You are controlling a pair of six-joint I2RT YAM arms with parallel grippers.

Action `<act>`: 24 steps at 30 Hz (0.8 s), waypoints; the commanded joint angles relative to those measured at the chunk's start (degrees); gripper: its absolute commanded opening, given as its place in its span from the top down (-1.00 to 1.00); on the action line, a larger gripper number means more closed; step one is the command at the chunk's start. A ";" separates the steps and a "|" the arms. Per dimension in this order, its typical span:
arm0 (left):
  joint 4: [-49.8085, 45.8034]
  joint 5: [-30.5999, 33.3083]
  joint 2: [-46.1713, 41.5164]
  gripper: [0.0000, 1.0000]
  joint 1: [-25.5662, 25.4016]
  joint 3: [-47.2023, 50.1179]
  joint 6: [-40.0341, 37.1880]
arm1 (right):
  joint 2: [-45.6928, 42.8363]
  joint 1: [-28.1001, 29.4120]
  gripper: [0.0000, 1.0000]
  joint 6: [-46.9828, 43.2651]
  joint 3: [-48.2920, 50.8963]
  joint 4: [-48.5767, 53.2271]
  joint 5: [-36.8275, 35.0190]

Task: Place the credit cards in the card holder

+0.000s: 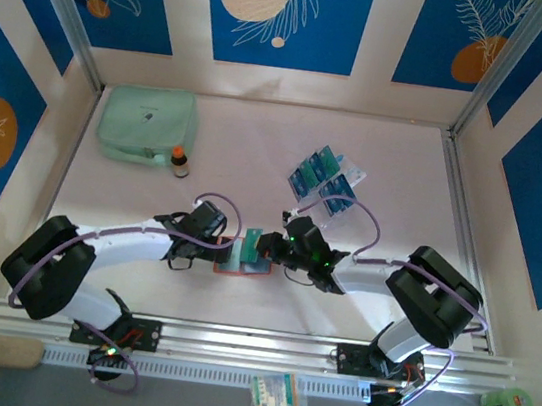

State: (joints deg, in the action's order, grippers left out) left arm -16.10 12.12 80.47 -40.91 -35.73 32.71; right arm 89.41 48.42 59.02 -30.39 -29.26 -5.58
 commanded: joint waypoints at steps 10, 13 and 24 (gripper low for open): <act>-0.61 0.49 0.48 -1.00 -0.40 0.66 0.36 | 2.86 0.66 1.00 1.51 -0.62 -2.66 0.97; -0.61 0.53 0.37 -1.00 -0.40 0.76 0.36 | 3.35 0.71 1.00 1.90 -0.29 -3.21 1.45; -0.70 0.45 0.13 -1.00 -0.38 0.50 0.32 | 3.68 1.24 1.00 1.80 0.57 -2.87 2.75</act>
State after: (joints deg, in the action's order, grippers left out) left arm -15.94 12.12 80.47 -40.91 -35.59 32.71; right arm 92.60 49.19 60.53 -30.37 -32.18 -3.75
